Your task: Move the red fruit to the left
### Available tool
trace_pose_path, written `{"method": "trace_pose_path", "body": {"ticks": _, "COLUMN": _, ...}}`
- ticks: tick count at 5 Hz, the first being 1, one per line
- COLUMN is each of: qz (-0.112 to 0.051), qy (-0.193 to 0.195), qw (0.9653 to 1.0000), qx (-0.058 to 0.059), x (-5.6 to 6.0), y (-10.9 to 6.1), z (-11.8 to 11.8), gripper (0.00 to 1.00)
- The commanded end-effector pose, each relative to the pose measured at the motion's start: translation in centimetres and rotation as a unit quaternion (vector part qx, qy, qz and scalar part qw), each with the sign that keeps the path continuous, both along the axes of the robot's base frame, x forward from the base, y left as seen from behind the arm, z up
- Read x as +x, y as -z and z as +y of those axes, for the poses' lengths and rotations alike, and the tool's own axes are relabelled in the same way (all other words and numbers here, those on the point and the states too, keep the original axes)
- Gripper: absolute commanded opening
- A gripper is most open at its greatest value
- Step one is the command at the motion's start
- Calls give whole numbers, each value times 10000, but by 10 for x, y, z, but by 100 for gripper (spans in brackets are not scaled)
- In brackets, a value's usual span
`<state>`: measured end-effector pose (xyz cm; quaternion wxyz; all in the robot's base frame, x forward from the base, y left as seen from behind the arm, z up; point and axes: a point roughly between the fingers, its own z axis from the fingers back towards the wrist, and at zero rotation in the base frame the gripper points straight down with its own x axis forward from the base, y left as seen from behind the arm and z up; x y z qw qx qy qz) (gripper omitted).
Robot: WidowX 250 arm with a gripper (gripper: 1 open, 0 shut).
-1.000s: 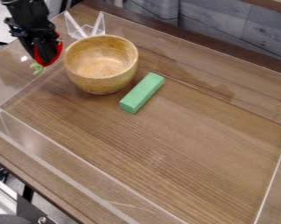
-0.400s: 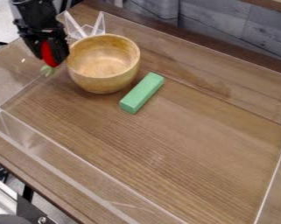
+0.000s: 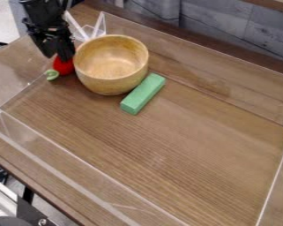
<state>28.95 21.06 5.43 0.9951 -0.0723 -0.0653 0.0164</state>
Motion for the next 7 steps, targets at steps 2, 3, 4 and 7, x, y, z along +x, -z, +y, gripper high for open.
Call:
{"method": "trace_pose_path", "body": {"ticks": 2, "qz": -118, "qy": 86, "qw": 9999, "qx": -11, "x": 15, "y": -1, "z": -1, "gripper": 0}}
{"method": "trace_pose_path", "body": {"ticks": 3, "qz": -94, "qy": -90, "qw": 9999, "qx": -36, "x": 20, "y": -5, "z": 1, "gripper": 0}}
{"method": "trace_pose_path", "body": {"ticks": 4, "qz": -70, "qy": -268, "qw": 9996, "qx": -64, "x": 25, "y": -8, "z": 1, "gripper": 0}}
{"method": "trace_pose_path", "body": {"ticks": 7, "qz": -8, "qy": -776, "qw": 9968, "qx": -171, "x": 30, "y": 1, "z": 1, "gripper": 0}}
